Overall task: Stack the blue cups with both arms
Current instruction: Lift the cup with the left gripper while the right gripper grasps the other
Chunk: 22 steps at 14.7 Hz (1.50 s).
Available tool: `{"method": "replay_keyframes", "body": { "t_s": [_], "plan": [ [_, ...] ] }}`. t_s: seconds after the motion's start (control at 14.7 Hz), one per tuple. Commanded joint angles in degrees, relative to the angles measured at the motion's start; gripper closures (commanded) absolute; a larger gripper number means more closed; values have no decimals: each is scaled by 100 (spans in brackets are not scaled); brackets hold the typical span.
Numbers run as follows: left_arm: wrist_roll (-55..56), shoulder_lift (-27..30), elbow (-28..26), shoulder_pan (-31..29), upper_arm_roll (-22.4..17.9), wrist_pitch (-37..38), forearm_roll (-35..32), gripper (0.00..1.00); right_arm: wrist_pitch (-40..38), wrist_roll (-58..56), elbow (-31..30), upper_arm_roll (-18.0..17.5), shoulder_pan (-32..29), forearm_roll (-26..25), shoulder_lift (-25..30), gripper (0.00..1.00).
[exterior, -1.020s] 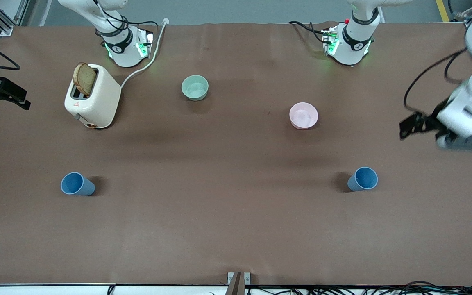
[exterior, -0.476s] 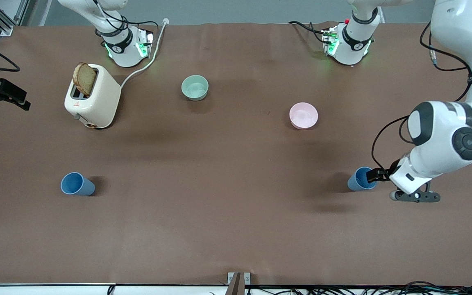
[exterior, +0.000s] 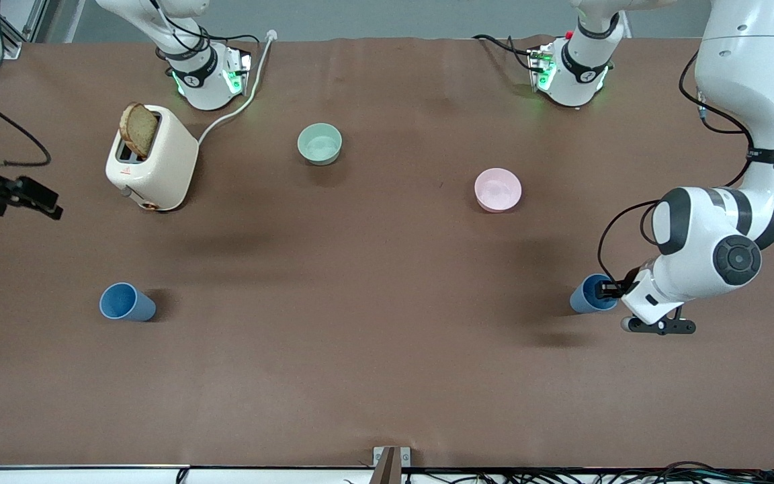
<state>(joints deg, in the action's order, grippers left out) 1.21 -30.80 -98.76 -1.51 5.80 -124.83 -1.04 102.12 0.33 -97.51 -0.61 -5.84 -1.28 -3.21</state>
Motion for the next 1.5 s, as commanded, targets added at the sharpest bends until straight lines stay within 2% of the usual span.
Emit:
{"method": "replay_keyframes", "body": {
  "t_s": [0.0,0.07,0.27,0.41,0.54,0.68,0.95,1.02,1.09,1.16,1.22,1.29,1.36,1.43],
  "plan": [
    [-33,4,-65,-43,26,-59,-80,87,473,-199,-22,-35,-303,49,-591,0],
    [-33,13,-56,-34,26,-59,-72,98,632,-313,-22,-35,-391,49,-837,0],
    [81,109,-3,36,114,-6,-63,100,1369,-349,-180,-35,-435,49,-1348,0],
    [404,276,84,63,507,46,-36,100,1914,-358,-347,-35,-471,49,-1672,0],
    [1193,391,233,167,982,291,-54,100,2450,-507,-487,-44,-532,49,-2007,0],
    [2124,382,427,570,1221,538,-71,100,2742,-604,-497,-44,-567,57,-2341,0],
    [4084,138,804,1879,1222,513,-71,100,3075,-631,-593,-62,-576,57,-2605,1],
    [4481,-3,953,2204,1204,495,-71,100,3207,-692,-680,-62,-576,57,-2623,7],
    [4876,-187,1042,2521,1169,469,-132,100,3322,-771,-716,-62,-576,57,-2667,20],
    [5158,-355,1138,2698,1169,399,-229,100,3366,-841,-716,-62,-576,49,-2728,41],
    [5370,-504,1209,2856,1169,294,-317,100,3375,-876,-699,-62,-585,57,-2764,73],
    [5625,-645,1227,3075,1160,84,-422,100,3393,-868,-699,-62,-585,49,-2764,90],
    [5827,-751,1227,3199,1160,-136,-527,100,3367,-868,-690,-62,-585,57,-2764,97],
    [5968,-865,1227,3227,1169,-295,-589,100,3332,-842,-673,-62,-559,49,-2755,99]
  ]
}}
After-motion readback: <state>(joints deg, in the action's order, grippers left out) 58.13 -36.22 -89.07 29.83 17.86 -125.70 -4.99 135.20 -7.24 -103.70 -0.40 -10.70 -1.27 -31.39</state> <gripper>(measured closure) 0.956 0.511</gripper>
